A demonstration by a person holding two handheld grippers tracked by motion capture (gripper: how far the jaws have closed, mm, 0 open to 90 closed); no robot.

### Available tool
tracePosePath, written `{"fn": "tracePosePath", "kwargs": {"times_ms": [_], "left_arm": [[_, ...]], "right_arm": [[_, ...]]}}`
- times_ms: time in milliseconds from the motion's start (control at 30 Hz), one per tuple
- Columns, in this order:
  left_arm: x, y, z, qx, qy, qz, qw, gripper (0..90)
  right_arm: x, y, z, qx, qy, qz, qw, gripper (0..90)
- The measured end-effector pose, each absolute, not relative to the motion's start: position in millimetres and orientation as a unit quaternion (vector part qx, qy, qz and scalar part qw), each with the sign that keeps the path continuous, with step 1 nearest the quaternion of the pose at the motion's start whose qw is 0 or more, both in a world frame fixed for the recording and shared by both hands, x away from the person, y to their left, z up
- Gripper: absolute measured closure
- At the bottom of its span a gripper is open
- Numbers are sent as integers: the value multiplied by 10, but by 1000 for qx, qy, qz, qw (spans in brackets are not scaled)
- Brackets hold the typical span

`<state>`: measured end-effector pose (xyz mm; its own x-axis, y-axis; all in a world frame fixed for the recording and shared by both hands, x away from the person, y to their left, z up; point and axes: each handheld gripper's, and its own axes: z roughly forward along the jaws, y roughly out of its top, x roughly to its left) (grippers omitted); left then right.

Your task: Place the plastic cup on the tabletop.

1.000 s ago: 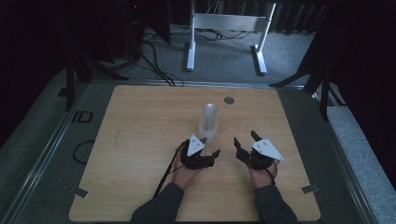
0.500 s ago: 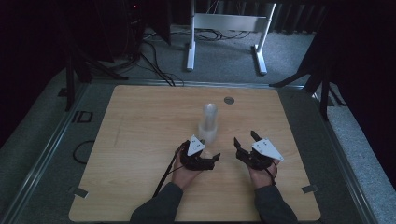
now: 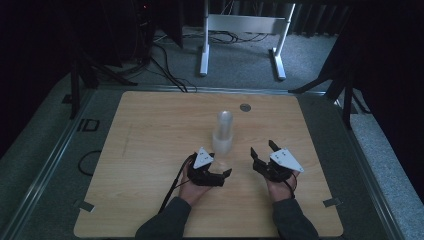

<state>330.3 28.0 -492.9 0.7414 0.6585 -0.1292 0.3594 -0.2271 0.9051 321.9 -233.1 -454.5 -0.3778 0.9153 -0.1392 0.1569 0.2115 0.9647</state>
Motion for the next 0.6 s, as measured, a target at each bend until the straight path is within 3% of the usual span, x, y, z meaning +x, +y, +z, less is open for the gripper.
{"fn": "tracePosePath", "kwargs": {"times_ms": [600], "left_arm": [[3086,535,-4977,772,334,140,522,138]], "right_arm": [[3229,-2366,-4534,402,670,486,391,293]]}}
